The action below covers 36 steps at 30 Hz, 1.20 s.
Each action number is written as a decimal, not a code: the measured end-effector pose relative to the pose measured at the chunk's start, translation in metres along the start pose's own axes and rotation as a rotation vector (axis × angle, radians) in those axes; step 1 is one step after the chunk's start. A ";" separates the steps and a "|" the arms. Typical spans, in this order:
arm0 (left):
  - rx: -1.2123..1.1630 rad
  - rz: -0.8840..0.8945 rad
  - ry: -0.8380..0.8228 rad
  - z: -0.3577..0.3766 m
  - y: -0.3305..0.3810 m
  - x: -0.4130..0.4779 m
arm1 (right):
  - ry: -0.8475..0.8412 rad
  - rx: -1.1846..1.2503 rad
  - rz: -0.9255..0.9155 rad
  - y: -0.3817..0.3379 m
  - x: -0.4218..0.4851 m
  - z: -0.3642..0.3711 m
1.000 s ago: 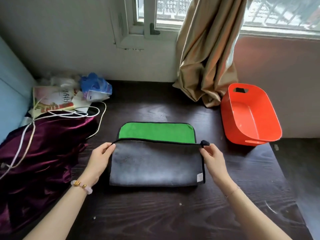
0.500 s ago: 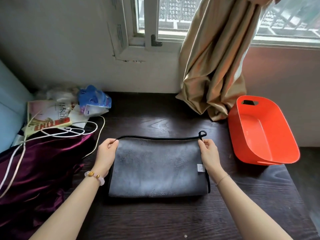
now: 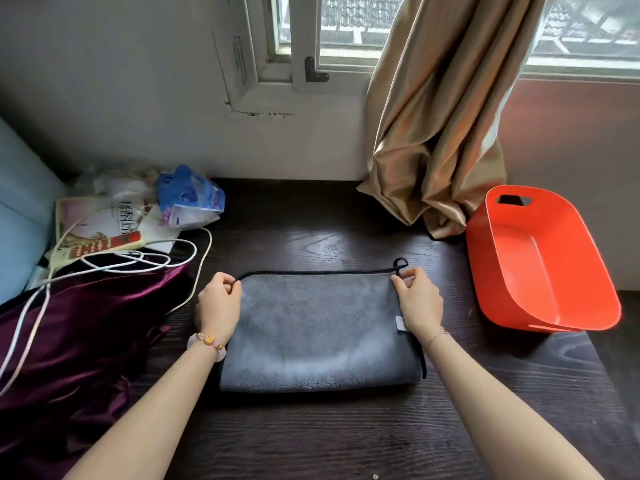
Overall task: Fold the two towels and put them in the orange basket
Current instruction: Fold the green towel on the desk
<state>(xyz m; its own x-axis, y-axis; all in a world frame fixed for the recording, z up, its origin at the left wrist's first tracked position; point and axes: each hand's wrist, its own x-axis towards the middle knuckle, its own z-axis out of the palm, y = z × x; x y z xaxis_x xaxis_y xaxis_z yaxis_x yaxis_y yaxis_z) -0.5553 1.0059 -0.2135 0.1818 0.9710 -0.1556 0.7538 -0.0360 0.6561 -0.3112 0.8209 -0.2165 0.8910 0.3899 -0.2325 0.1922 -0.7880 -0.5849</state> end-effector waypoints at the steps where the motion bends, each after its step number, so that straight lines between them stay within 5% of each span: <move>1: 0.064 0.016 0.030 -0.001 0.001 -0.003 | 0.033 -0.012 -0.028 -0.001 -0.002 0.001; 5: 0.327 0.422 0.185 0.002 0.001 -0.022 | 0.362 -0.182 -0.360 -0.005 -0.023 0.006; 8: 0.451 0.690 0.087 0.016 -0.002 -0.038 | 0.344 -0.313 -0.615 -0.009 -0.044 0.025; 14: 0.711 0.691 -0.163 0.032 -0.024 -0.039 | 0.105 -0.521 -0.554 0.016 -0.050 0.055; 26: 0.650 0.607 -0.155 0.032 -0.008 -0.060 | 0.081 -0.435 -0.524 0.008 -0.064 0.048; 36: 0.696 0.769 -0.255 0.030 -0.056 -0.118 | 0.019 -0.492 -0.587 0.061 -0.128 0.052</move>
<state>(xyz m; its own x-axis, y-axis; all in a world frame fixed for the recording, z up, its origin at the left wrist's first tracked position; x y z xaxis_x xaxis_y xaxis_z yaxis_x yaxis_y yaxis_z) -0.5997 0.8863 -0.2536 0.8280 0.5547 -0.0823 0.5605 -0.8233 0.0899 -0.4347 0.7476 -0.2628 0.5924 0.8052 0.0256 0.7931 -0.5773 -0.1942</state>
